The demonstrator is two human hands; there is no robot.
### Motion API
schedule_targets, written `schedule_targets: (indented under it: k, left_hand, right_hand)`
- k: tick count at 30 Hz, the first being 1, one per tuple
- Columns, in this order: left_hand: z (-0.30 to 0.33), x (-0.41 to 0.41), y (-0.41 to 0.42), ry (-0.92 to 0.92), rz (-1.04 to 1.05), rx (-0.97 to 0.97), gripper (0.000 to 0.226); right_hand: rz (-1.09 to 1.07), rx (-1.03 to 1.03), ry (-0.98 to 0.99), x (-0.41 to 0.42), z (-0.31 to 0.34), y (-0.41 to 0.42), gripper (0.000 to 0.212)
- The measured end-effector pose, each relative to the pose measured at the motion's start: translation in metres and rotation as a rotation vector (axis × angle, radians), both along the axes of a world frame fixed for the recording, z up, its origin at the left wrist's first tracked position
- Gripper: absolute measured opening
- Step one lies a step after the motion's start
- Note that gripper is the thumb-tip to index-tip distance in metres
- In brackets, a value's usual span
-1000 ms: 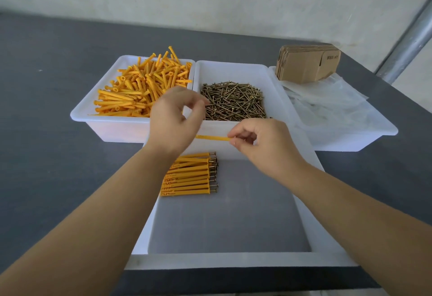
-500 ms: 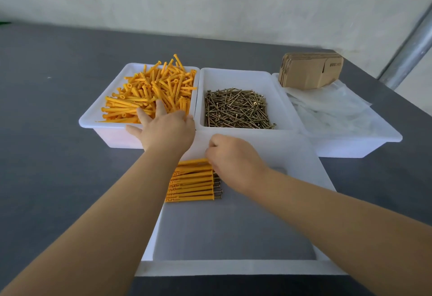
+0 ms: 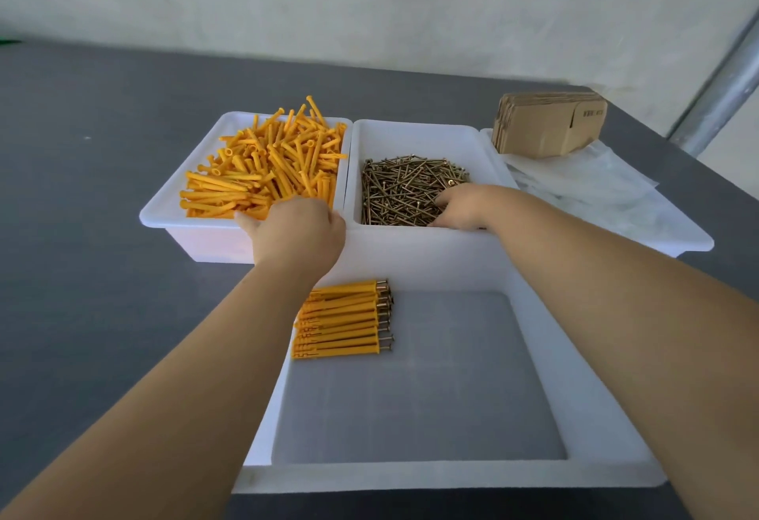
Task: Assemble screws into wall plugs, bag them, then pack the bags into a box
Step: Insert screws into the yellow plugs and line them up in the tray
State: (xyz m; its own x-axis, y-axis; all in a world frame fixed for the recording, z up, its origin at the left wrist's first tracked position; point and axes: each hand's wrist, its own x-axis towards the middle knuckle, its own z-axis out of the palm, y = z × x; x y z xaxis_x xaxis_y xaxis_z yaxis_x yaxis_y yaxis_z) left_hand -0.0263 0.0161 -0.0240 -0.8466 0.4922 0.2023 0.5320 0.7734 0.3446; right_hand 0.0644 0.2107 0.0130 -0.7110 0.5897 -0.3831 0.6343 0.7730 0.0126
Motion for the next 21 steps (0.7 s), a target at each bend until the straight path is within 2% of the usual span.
schedule_targets:
  k: [1,5,7,12,16,21]
  left_hand:
    - [-0.001,-0.001,-0.001,0.011,-0.012,0.014,0.041]
    - [-0.001,-0.004,-0.003,0.044,-0.022,0.081,0.030]
    - [-0.001,-0.004,-0.002,0.032,-0.014,0.122,0.022]
    - [0.000,-0.002,-0.002,0.122,-0.060,0.250,0.022]
    - [0.004,0.002,-0.004,0.219,-0.071,0.403,0.030]
    - [0.016,0.016,-0.003,0.451,-0.251,0.662,0.005]
  right_hand:
    - [0.003,0.002,-0.021,-0.002,0.001,0.000,0.056]
    - [-0.053,0.009,0.199,-0.005,-0.008,0.004,0.034]
    - [-0.056,0.022,0.250,-0.003,-0.013,0.006,0.026]
    - [-0.129,-0.094,0.388,0.006,-0.016,0.008,0.031]
    - [-0.081,-0.060,0.359,0.005,-0.015,0.005,0.027]
    - [-0.129,-0.083,0.448,0.004,-0.020,0.009,0.025]
